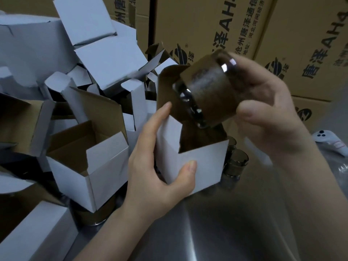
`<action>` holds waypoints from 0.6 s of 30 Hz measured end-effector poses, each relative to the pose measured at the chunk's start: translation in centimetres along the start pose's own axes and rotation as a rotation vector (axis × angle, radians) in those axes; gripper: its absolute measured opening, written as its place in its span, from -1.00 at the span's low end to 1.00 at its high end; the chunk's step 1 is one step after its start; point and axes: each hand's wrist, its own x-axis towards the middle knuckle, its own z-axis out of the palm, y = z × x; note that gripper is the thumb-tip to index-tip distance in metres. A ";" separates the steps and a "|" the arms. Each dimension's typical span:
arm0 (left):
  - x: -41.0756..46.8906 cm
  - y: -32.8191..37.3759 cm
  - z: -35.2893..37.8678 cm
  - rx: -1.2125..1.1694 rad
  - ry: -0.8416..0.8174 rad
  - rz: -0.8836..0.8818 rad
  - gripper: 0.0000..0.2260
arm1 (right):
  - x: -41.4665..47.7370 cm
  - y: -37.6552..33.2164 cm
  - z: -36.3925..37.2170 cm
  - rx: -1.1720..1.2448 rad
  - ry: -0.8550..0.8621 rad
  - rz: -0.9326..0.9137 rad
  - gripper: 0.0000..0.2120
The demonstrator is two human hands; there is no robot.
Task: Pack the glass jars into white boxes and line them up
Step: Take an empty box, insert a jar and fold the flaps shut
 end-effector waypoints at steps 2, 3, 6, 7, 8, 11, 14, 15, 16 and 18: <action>0.1 0.0 -0.1 -0.075 -0.037 -0.027 -0.35 | -0.2 -0.2 -0.3 -0.040 -0.078 -0.001 -0.39; 0.1 0.0 -0.1 -0.097 -0.046 -0.037 -0.37 | -0.1 -0.4 -0.5 -0.055 -0.094 0.044 -0.41; 0.1 0.1 -0.2 -0.137 -0.078 -0.077 -0.38 | -0.1 -0.7 -1.4 -0.102 -0.128 0.096 -0.43; 0.2 0.1 -0.3 -0.151 -0.092 -0.102 -0.38 | 0.0 -1.0 -1.7 -0.117 -0.143 0.121 -0.43; 0.2 0.1 -0.3 -0.161 -0.104 -0.123 -0.38 | 0.2 -1.3 -2.0 -0.128 -0.160 0.141 -0.44; 0.2 0.1 -0.6 -0.187 -0.127 -0.182 -0.38 | 0.5 -1.9 -3.0 -0.165 -0.223 0.211 -0.44; 0.4 0.3 -0.8 -0.238 -0.156 -0.222 -0.38 | 0.5 -2.3 -3.7 -0.157 -0.281 0.285 -0.46; 0.4 0.4 -0.9 -0.249 -0.166 -0.238 -0.37 | 0.5 -2.6 -3.8 -0.163 -0.292 0.309 -0.46; 0.5 0.5 -0.9 -0.267 -0.174 -0.260 -0.35 | 0.5 -2.9 -4.0 -0.173 -0.303 0.328 -0.46; 0.7 0.6 -1.1 -0.323 -0.190 -0.295 -0.35 | 0.5 -3.3 -4.4 -0.199 -0.323 0.364 -0.44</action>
